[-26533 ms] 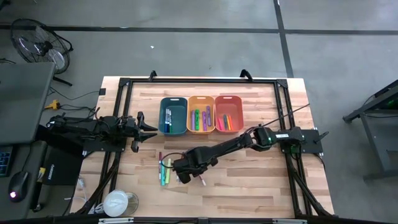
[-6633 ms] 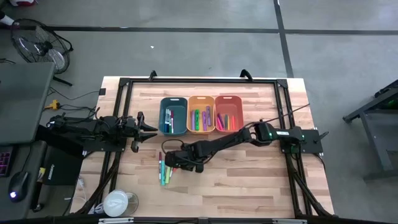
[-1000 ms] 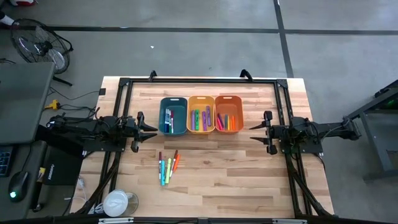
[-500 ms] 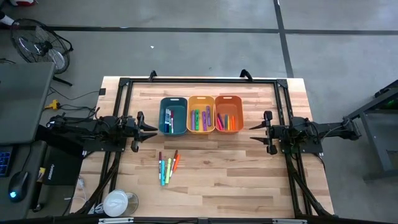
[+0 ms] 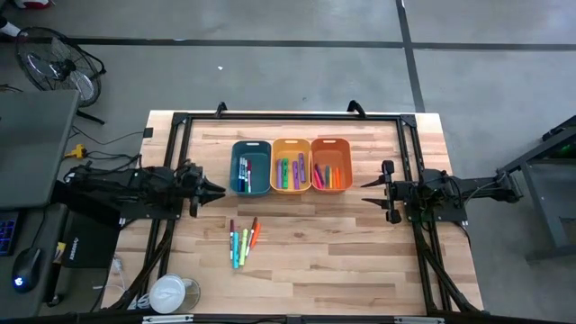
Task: Pick & Place Markers
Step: Put the dark red marker pen into the blue bin
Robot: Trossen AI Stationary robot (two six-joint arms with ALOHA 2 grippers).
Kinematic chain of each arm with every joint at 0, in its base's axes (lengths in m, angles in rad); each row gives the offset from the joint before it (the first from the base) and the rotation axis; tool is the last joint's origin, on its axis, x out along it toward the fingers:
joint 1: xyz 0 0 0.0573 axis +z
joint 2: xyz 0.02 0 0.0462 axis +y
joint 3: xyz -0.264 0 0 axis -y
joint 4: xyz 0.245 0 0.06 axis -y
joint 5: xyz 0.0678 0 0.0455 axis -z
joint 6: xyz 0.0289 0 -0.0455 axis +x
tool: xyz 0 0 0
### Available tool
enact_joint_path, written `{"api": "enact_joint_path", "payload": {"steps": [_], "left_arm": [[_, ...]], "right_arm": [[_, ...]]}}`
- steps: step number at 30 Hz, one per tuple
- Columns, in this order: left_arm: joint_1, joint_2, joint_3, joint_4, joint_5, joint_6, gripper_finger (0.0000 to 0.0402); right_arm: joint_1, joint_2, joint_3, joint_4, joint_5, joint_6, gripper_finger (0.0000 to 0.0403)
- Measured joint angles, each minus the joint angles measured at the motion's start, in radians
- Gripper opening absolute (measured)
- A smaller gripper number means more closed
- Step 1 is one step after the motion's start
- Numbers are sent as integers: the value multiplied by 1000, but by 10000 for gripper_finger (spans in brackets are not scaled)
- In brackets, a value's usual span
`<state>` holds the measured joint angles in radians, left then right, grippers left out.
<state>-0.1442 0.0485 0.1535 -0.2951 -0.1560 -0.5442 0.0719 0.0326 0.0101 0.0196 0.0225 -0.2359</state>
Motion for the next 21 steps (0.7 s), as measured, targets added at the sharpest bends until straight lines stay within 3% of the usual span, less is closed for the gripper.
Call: {"api": "enact_joint_path", "payload": {"steps": [6,13,21], "left_arm": [[0,145,101,-121,4,-203,94],[0,395,228,-204,5,-461,94],[-1,677,350,-212,39,-649,94]], "right_arm": [[0,0,0,0,0,0,167],[0,0,0,0,0,0,167],[0,0,0,0,0,0,167]]}}
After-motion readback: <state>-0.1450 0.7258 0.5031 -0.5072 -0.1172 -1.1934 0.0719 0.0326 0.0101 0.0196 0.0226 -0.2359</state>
